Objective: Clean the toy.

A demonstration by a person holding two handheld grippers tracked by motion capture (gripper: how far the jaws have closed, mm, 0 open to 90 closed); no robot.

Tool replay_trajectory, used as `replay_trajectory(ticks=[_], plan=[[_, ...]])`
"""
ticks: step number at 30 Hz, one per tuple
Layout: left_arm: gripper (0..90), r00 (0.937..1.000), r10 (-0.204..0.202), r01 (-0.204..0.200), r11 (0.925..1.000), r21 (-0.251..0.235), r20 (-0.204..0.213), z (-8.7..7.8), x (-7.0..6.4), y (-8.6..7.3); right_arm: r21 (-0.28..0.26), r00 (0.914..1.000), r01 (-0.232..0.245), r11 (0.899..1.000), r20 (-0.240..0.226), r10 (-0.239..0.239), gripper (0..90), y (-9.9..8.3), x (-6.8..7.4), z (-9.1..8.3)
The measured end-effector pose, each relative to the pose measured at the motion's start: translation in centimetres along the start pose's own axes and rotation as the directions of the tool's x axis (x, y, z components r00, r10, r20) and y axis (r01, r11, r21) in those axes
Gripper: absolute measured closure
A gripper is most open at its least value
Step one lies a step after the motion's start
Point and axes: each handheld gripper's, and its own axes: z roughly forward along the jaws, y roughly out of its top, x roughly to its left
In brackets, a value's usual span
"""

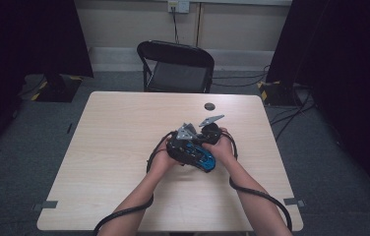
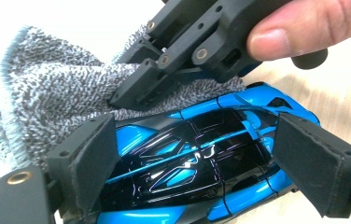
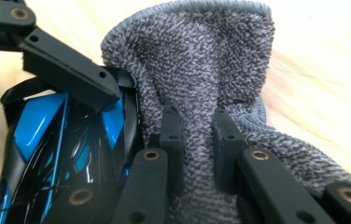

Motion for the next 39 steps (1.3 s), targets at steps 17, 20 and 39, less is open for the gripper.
replay_trajectory(ticks=[17,20,39], plan=[[15.6,0.9998,0.015,-0.015,0.9999,-0.002,0.013,-0.1,-0.1,0.0,0.008,0.9997,0.007,1.0,-0.022,-0.007,78.2,-1.6,-0.6,-2.2],[15.6,0.9998,0.016,-0.016,0.9999,0.006,0.015,0.0,-0.1,0.1,0.005,0.9997,0.001,1.0,-0.026,-0.001,78.1,-2.2,-0.8,-2.8],[15.2,0.999,0.041,-0.042,0.9983,0.04,0.016,0.0,-0.4,0.4,-0.01,0.9993,-0.027,1.0,-0.026,0.026,78.1,-5.5,-1.2,-6.1]])
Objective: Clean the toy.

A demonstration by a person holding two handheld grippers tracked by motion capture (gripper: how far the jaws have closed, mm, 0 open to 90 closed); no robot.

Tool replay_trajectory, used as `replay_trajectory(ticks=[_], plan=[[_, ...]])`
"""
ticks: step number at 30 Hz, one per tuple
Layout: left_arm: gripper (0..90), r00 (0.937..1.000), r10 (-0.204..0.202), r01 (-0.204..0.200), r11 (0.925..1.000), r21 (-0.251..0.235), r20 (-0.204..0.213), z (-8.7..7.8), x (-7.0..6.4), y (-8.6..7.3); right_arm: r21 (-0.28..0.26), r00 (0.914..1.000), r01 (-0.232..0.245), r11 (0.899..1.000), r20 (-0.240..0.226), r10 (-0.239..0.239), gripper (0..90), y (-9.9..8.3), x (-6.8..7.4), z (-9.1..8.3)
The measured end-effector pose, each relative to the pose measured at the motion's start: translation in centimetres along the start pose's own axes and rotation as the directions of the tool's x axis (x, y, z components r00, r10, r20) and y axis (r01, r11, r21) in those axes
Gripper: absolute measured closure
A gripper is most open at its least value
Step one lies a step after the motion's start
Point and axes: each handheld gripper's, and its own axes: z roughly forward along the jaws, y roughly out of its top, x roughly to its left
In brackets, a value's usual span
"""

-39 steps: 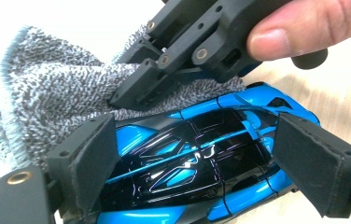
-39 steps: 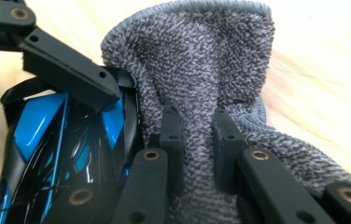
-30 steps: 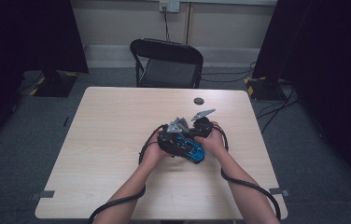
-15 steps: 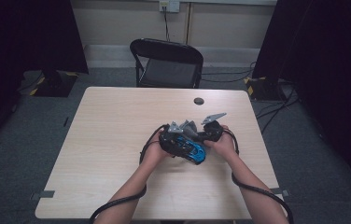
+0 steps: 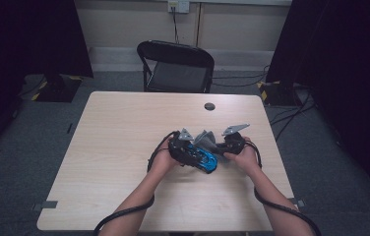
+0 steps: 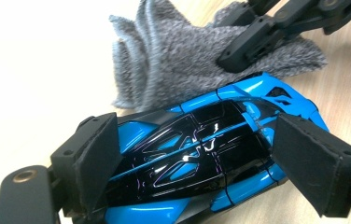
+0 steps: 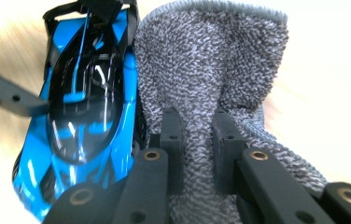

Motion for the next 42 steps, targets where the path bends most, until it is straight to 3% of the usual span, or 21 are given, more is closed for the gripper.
replay_trajectory(ticks=[18,29,36,42], plan=[[14.9,0.9999,0.012,-0.012,0.9999,0.011,0.0,0.0,-0.2,0.1,-0.004,0.9993,-0.038,0.999,-0.006,0.038,78.1,-2.2,0.1,-2.4],[14.8,0.9999,0.013,-0.013,0.9999,0.009,-0.002,0.1,-0.3,0.1,-0.002,0.9955,-0.095,0.995,-0.003,0.095,78.6,-3.2,0.0,-4.5],[14.6,0.9998,0.017,-0.017,0.9998,0.01,-0.001,0.1,-0.3,0.1,-0.077,0.9898,-0.128,0.989,0.053,0.132,78.7,-2.0,-1.6,-6.2],[14.6,0.9998,0.019,-0.019,0.9998,0.004,0.001,0.1,-0.3,0.0,-0.104,0.9922,-0.099,0.99,0.065,0.106,78.7,0.8,-2.3,-5.3]])
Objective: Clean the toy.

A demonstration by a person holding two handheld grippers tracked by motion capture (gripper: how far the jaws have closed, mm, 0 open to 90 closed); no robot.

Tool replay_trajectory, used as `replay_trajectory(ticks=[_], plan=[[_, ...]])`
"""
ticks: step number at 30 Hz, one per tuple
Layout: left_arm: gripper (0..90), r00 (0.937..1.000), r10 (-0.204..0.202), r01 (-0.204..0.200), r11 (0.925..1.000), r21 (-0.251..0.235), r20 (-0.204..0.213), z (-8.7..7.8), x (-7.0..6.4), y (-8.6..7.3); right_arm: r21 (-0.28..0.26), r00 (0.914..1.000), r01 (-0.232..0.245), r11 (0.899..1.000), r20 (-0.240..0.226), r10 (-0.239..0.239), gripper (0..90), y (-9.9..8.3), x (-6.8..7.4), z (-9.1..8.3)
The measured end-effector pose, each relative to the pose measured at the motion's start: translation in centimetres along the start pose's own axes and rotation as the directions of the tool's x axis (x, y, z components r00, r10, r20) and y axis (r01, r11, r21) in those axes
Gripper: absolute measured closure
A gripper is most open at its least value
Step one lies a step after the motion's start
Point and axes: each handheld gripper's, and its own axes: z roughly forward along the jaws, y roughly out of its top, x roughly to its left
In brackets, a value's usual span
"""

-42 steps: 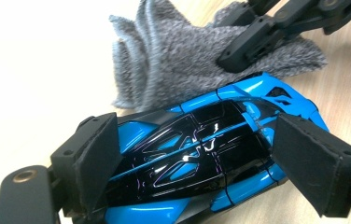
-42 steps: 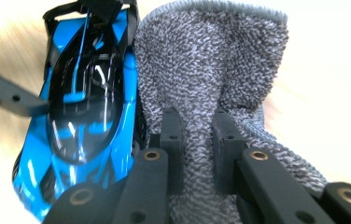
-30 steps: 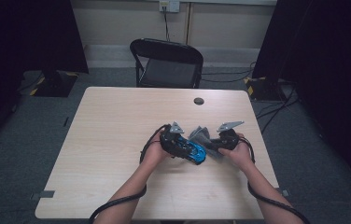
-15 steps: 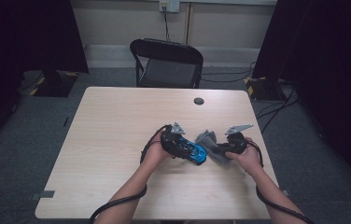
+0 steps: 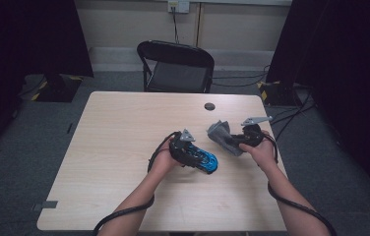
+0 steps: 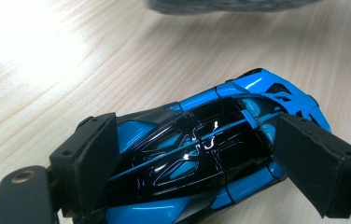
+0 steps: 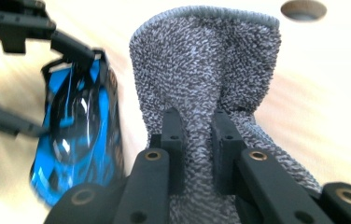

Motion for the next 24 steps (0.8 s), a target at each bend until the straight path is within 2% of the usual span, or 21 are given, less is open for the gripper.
replay_trajectory(ticks=[1,8,13,16,20,24], plan=[[14.7,1.0,-0.002,0.002,1.0,-0.005,0.003,0.0,0.0,-0.1,-0.003,1.0,0.01,1.0,-0.001,-0.01,78.7,0.8,0.2,0.7],[14.5,1.0,-0.001,0.001,0.9999,-0.013,0.003,0.0,0.0,-0.2,0.011,0.9983,0.057,0.998,-0.005,-0.057,78.6,2.7,1.0,3.0],[14.6,1.0,-0.001,0.001,0.9999,-0.016,0.005,0.0,0.0,-0.2,0.021,0.997,0.075,0.997,-0.018,-0.075,78.6,3.4,1.6,4.4],[14.5,1.0,-0.002,0.002,0.9999,-0.015,0.009,0.0,0.0,-0.2,0.038,0.9954,0.094,0.995,-0.022,-0.093,78.6,4.0,2.2,6.2],[14.4,0.9999,-0.007,0.007,0.9998,-0.02,0.012,0.1,-0.1,-0.2,0.046,0.9945,0.104,0.994,-0.021,-0.103,78.5,4.3,2.6,7.4],[14.4,0.9999,-0.006,0.006,0.9997,-0.025,0.016,0.1,-0.1,-0.2,0.063,0.9913,0.128,0.99,-0.037,-0.126,78.4,4.5,3.2,9.3]])
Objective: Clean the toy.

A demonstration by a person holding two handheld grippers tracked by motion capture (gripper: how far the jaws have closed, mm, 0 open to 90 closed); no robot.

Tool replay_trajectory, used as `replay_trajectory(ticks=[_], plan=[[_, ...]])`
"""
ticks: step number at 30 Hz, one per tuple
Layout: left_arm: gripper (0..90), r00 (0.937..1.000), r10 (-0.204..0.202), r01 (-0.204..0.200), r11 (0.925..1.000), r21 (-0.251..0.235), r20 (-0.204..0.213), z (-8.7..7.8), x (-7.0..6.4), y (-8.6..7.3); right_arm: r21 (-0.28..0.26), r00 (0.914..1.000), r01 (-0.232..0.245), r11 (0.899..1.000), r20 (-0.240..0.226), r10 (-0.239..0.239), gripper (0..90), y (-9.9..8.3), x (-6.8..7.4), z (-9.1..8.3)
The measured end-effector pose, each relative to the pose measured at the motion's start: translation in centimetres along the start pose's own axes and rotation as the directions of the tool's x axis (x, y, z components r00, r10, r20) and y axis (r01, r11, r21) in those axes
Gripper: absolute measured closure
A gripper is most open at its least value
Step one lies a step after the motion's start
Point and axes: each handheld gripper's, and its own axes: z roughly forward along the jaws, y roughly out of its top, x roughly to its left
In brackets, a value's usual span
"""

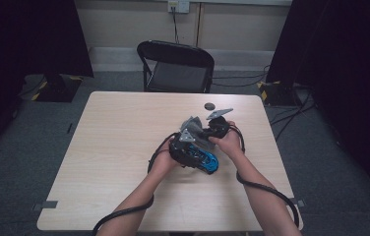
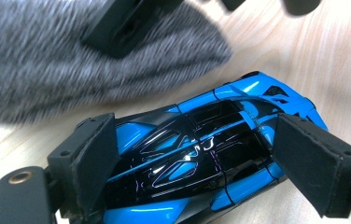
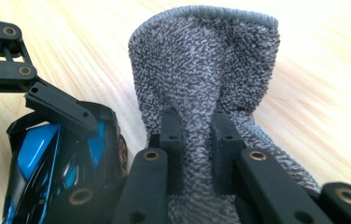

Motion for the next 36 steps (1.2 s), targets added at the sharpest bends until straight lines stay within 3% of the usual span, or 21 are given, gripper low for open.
replay_trajectory(ticks=[4,10,16,22,36], plan=[[14.4,1.0,-0.002,0.002,1.0,-0.004,0.003,0.0,0.0,0.0,0.011,0.9998,0.017,1.0,-0.008,-0.017,78.4,-0.1,0.3,1.1],[14.6,0.9999,-0.016,0.016,0.9997,-0.018,0.001,0.0,0.1,-0.2,0.009,0.9954,0.05,0.999,-0.083,-0.049,78.3,-0.5,0.9,2.8],[14.7,0.9996,-0.027,0.027,0.9995,-0.015,-0.004,0.0,0.0,-0.1,0.017,0.9918,0.085,0.996,-0.097,-0.083,78.4,-0.4,1.0,2.7],[15.8,0.9994,-0.034,0.034,0.9993,-0.019,-0.004,0.0,0.1,-0.1,-0.005,0.9898,0.077,0.997,-0.119,-0.077,78.4,-0.9,0.8,2.6],[20.1,0.9983,-0.058,0.058,0.9977,-0.035,-0.009,-0.1,0.1,-0.2,0.004,0.9854,0.11,0.994,-0.132,-0.108,78.2,-1.3,0.4,1.8]])
